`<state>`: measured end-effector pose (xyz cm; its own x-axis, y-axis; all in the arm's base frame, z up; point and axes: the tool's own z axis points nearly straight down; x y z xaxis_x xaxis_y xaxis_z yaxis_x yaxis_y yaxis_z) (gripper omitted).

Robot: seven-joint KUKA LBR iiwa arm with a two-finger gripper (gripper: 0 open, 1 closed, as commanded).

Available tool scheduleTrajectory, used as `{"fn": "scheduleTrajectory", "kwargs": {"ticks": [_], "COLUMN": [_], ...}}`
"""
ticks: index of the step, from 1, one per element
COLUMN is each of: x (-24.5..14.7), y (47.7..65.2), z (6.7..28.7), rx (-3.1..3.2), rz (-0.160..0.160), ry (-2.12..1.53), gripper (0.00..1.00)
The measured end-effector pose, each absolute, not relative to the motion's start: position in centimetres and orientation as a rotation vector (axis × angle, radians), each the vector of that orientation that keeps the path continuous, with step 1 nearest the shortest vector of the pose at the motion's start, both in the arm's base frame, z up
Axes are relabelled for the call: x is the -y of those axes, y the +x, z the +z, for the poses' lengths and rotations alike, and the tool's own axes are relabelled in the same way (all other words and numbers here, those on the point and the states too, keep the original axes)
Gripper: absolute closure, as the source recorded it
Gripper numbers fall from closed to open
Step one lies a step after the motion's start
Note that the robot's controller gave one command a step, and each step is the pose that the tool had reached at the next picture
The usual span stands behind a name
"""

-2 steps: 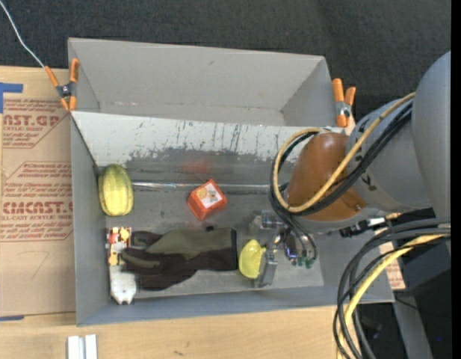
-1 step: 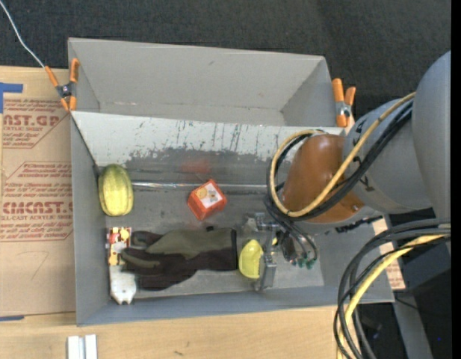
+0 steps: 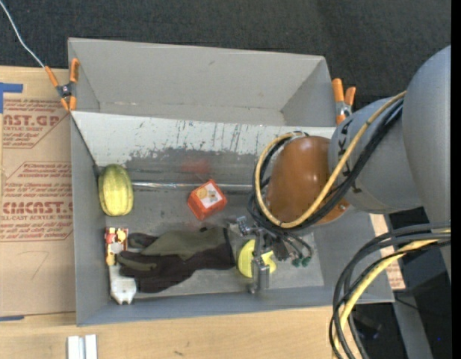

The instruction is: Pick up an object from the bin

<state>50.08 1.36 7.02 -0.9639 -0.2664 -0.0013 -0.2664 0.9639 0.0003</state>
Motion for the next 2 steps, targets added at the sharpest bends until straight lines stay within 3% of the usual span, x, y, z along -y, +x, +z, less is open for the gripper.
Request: {"fn": "scheduleTrajectory", "kwargs": {"ticks": [1, 2], "x": [-5.82, -5.82], "y": [49.90, 49.90], "z": [7.00, 7.00], "rx": [-3.141, -3.141], "rz": [0.003, 0.003], "ry": [0.043, 0.043], "gripper": [1.00, 1.00]}}
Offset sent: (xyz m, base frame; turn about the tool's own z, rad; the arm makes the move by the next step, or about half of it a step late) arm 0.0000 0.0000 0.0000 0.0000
